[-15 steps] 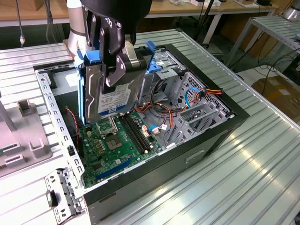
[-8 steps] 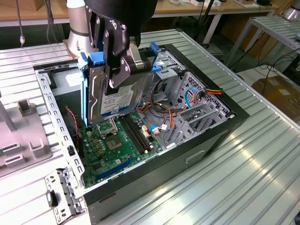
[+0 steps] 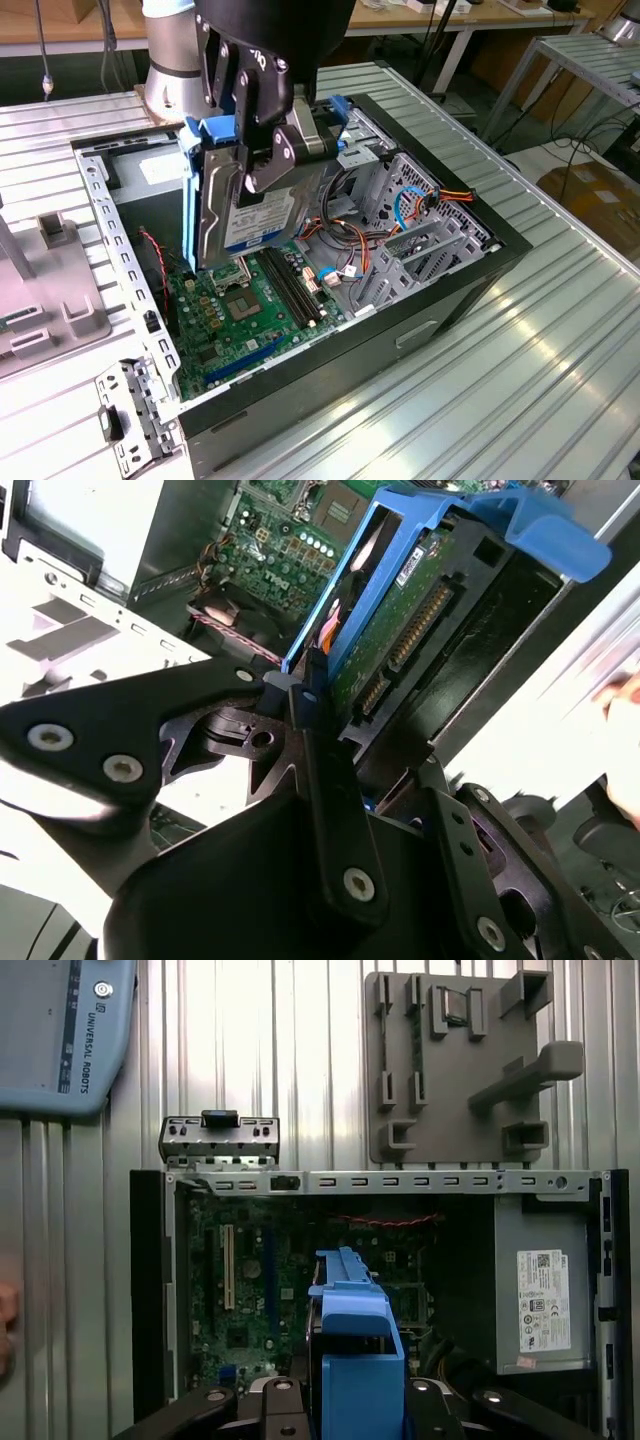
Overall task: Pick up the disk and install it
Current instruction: 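Pick up the disk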
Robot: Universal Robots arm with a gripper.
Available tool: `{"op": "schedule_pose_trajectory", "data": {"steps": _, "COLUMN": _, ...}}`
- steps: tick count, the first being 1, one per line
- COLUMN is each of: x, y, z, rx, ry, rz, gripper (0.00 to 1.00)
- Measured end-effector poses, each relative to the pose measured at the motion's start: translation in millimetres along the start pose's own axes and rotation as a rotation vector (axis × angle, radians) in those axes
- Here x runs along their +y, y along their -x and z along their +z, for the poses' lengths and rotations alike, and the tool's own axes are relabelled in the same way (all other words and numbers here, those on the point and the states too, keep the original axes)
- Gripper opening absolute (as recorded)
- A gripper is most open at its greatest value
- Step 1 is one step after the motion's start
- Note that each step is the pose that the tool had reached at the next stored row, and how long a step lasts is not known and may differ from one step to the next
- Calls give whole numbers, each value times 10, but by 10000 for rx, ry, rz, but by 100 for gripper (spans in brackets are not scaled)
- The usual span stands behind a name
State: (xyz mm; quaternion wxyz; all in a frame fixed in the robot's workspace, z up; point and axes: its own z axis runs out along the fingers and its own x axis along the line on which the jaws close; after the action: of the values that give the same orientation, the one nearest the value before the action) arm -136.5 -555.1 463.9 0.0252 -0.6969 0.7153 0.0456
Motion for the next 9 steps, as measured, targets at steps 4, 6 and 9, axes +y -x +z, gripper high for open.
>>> {"op": "schedule_pose_trajectory", "data": {"steps": 4, "x": -43, "y": -36, "z": -2, "rx": 0, "ry": 6, "rz": 1, "gripper": 36}}
{"op": "schedule_pose_trajectory", "data": {"steps": 6, "x": -57, "y": -48, "z": -3, "rx": 0, "ry": 7, "rz": 0, "gripper": 36}}
{"op": "schedule_pose_trajectory", "data": {"steps": 9, "x": -76, "y": -71, "z": -3, "rx": 0, "ry": 7, "rz": 0, "gripper": 36}}
